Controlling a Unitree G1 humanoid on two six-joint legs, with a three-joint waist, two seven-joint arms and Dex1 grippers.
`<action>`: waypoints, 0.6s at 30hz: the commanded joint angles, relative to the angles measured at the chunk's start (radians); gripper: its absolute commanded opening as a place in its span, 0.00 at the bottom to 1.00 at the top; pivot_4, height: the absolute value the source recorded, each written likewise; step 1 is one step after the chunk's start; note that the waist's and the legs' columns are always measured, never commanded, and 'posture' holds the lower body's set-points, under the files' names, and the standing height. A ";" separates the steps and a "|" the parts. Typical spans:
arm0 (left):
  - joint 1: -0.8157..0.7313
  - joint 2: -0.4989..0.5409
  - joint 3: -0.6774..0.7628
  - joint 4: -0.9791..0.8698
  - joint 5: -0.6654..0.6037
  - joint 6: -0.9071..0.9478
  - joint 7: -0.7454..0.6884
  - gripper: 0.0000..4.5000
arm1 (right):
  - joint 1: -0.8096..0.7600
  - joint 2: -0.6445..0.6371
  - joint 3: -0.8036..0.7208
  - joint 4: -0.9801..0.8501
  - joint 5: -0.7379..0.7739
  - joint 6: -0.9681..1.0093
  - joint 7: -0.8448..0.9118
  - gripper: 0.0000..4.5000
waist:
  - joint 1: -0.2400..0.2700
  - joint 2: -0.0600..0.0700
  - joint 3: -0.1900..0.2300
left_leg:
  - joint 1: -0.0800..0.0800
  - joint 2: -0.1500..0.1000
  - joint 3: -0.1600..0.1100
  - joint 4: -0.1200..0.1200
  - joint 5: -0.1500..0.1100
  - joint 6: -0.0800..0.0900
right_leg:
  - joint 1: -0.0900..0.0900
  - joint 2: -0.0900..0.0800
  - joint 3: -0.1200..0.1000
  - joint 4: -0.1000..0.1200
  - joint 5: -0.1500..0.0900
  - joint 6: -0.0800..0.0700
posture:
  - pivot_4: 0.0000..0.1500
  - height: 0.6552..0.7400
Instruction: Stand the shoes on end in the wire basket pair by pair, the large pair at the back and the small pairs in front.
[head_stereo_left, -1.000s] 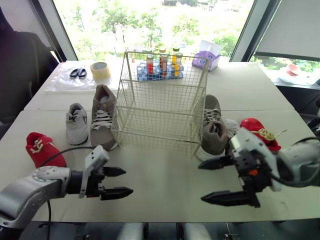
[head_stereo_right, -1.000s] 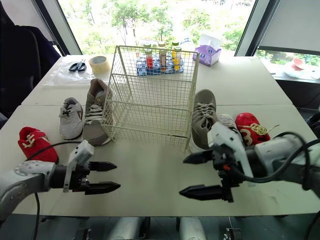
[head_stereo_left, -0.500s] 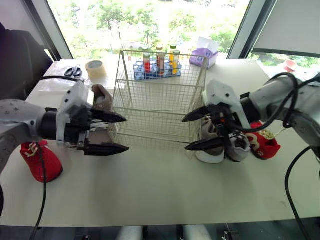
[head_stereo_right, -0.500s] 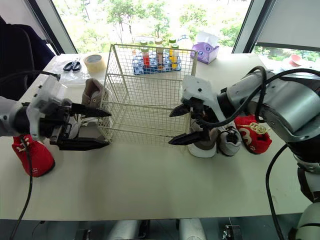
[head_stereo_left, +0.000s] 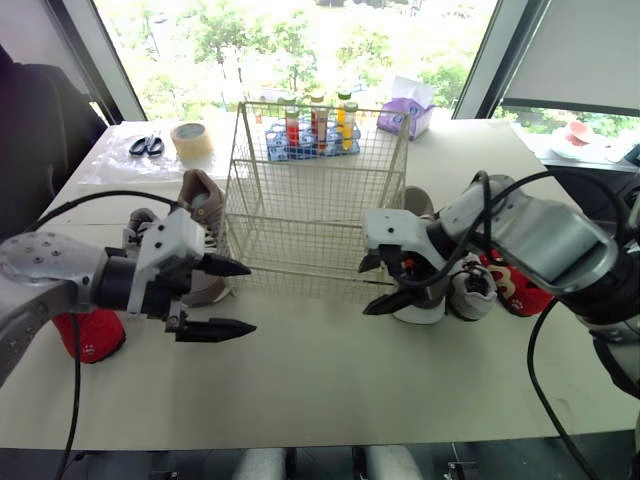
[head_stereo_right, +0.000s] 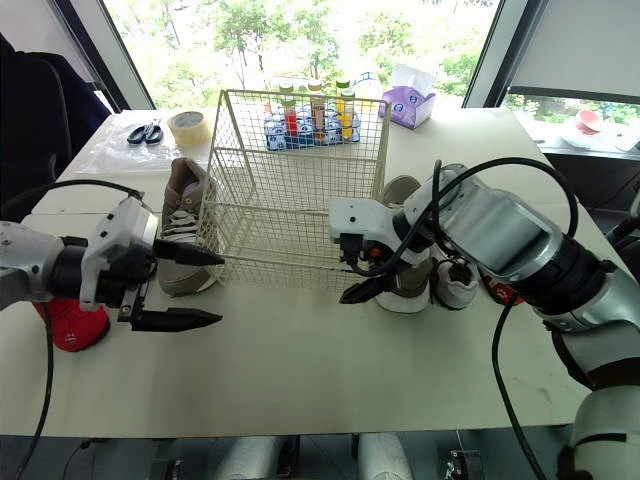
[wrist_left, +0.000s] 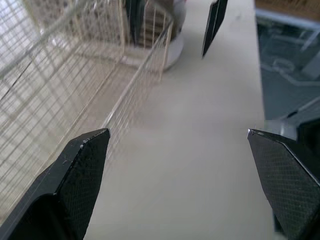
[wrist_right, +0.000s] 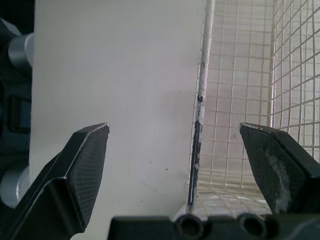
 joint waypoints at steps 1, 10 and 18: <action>0.035 0.028 0.008 -0.028 0.055 -0.049 -0.032 1.00 | 0.010 -0.001 0.016 0.012 -0.076 -0.025 -0.003 0.62 | 0.004 0.000 0.000 | 0.000 0.000 0.000 0.000 0.000 0.000 | 0.000 0.000 0.000 0.000 0.000 0.000 | 1.00 1.00; -0.010 -0.007 0.047 -0.051 -0.009 -0.010 0.003 1.00 | 0.044 0.028 0.036 0.017 -0.242 -0.132 -0.021 0.01 | -0.005 0.000 0.000 | 0.001 0.000 0.000 0.000 0.000 0.000 | 0.000 0.000 0.000 0.001 0.000 0.001 | 1.00 1.00; -0.103 -0.006 0.039 -0.092 -0.092 0.036 0.033 1.00 | 0.082 0.018 0.023 0.161 -0.439 -0.536 0.032 0.01 | -0.007 0.000 0.000 | 0.002 0.001 0.000 0.000 0.000 0.000 | 0.001 0.001 0.000 0.002 0.001 0.001 | 1.00 1.00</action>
